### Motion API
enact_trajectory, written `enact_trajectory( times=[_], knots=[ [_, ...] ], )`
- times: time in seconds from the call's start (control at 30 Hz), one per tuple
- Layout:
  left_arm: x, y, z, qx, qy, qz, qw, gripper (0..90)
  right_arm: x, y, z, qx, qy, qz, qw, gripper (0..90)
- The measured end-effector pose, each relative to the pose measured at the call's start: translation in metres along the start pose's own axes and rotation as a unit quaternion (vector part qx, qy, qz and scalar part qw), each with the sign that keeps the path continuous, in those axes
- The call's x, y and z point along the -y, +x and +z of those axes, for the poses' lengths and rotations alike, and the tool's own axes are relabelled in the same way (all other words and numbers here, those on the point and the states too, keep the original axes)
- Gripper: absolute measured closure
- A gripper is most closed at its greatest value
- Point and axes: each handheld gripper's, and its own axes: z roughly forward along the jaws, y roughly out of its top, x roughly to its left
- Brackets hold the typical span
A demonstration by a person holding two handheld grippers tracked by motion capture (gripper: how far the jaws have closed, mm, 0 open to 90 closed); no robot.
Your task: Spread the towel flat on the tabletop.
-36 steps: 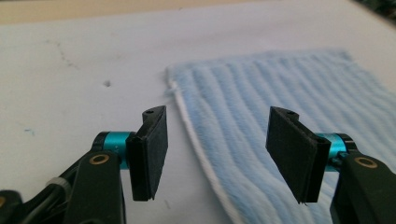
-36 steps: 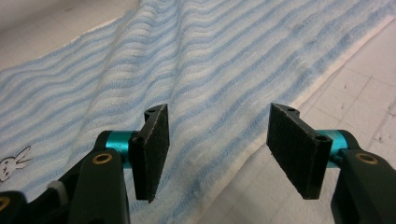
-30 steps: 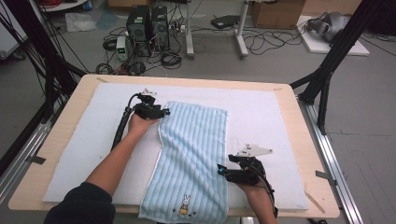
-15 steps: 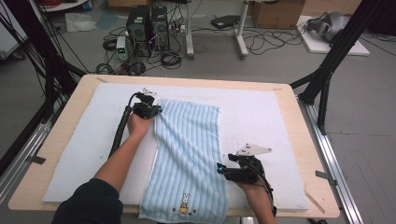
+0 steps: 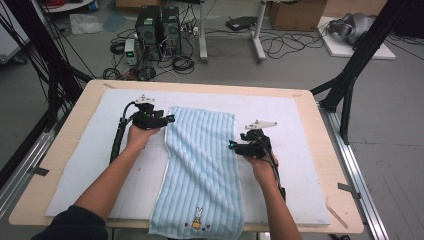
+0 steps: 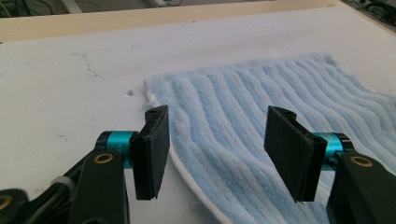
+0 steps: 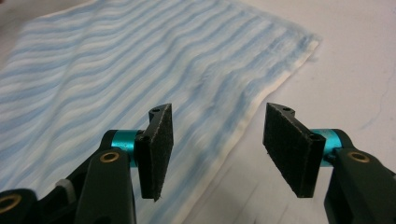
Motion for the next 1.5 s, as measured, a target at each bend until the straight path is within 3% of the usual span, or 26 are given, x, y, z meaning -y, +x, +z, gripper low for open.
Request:
enact_trajectory(
  times=[0.13, 0.3, 0.47, 0.53, 0.6, 0.67, 0.73, 0.8, 0.97, 1.1, 1.17, 1.27, 1.37, 1.5],
  knots=[
    [0.005, 0.000, -0.006, 0.018, 0.005, 0.006, 0.9998, 35.7, -0.015, -0.007, 0.014, 0.006, 0.013, 0.006, 0.9999, 41.5],
    [0.010, -0.002, -0.014, 0.015, -0.004, 0.018, 0.9997, 34.9, -0.030, -0.013, 0.028, 0.022, 0.024, 0.006, 0.9994, 41.7],
    [0.019, -0.002, -0.021, 0.013, -0.004, 0.021, 0.9997, 36.0, -0.035, -0.020, 0.047, 0.039, 0.032, 0.031, 0.9982, 35.7],
    [0.020, -0.001, -0.022, 0.014, -0.004, 0.023, 0.9996, 36.8, -0.037, -0.020, 0.055, 0.048, 0.035, 0.035, 0.9976, 37.5],
    [0.021, 0.000, -0.023, 0.010, -0.002, 0.019, 0.9998, 36.8, -0.038, -0.018, 0.061, 0.055, 0.046, 0.033, 0.9968, 45.0],
    [0.021, 0.000, -0.023, 0.009, -0.001, 0.019, 0.9998, 36.8, -0.040, -0.016, 0.066, 0.079, 0.068, 0.011, 0.9945, 67.7],
    [0.022, 0.000, -0.023, 0.009, 0.000, 0.018, 0.9998, 36.8, -0.040, -0.015, 0.069, 0.095, 0.077, -0.006, 0.9925, 82.2],
    [0.022, 0.001, -0.023, 0.007, 0.003, 0.016, 0.9998, 36.9, -0.041, -0.018, 0.070, 0.100, 0.076, 0.000, 0.9921, 85.8],
    [0.024, 0.001, -0.023, 0.004, 0.005, 0.012, 0.9999, 36.9, -0.047, -0.027, 0.073, 0.116, 0.077, 0.005, 0.9903, 86.5],
    [0.025, 0.001, -0.023, 0.001, 0.008, 0.008, 0.9999, 37.1, -0.045, -0.038, 0.071, 0.170, 0.057, 0.017, 0.9836, 86.6],
    [0.026, 0.000, -0.023, 0.002, 0.009, 0.009, 0.9999, 37.2, -0.042, -0.043, 0.070, 0.184, 0.048, 0.047, 0.9807, 85.1],
    [0.025, 0.001, -0.021, -0.001, -0.001, 0.009, 1.0000, 38.5, -0.042, -0.044, 0.065, 0.170, 0.036, 0.065, 0.9826, 71.2],
    [0.024, 0.003, -0.016, -0.004, -0.002, 0.001, 1.0000, 40.4, -0.046, -0.043, 0.056, 0.153, 0.015, 0.067, 0.9858, 61.4],
    [0.020, 0.005, -0.005, -0.009, 0.008, -0.003, 0.9999, 42.3, -0.047, -0.041, 0.040, 0.120, 0.003, 0.071, 0.9902, 56.0]
  ],
)
